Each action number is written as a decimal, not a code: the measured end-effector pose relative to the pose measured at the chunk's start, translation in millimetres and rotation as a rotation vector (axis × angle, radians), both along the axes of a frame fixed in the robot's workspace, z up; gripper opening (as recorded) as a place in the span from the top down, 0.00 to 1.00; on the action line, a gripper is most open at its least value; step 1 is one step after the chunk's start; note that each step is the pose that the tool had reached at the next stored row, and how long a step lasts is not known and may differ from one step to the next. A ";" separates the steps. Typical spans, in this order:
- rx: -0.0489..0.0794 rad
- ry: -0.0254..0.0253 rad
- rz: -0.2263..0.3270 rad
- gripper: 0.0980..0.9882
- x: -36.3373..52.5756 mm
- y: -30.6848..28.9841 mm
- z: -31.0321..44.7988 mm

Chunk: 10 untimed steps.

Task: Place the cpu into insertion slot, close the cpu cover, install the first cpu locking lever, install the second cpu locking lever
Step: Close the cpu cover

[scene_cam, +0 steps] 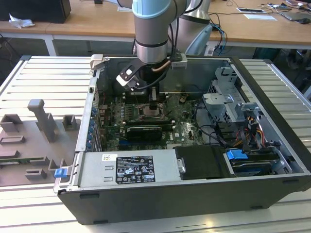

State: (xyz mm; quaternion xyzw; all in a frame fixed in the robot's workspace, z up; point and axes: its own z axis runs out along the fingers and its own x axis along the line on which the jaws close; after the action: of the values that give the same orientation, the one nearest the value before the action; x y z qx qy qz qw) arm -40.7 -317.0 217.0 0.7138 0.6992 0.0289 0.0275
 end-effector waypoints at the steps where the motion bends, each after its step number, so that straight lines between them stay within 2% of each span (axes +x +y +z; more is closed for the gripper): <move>1: 0.000 0.0002 0.000 0.99 0.4 0.0 0.0; 6: 0.000 0.0010 0.000 0.99 3.9 -0.3 0.0; 10: 0.000 0.0021 0.000 0.99 13.2 -0.3 0.0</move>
State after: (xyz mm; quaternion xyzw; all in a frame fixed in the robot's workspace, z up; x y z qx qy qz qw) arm -27.5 -317.3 217.0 0.7138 0.6992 0.0282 0.0267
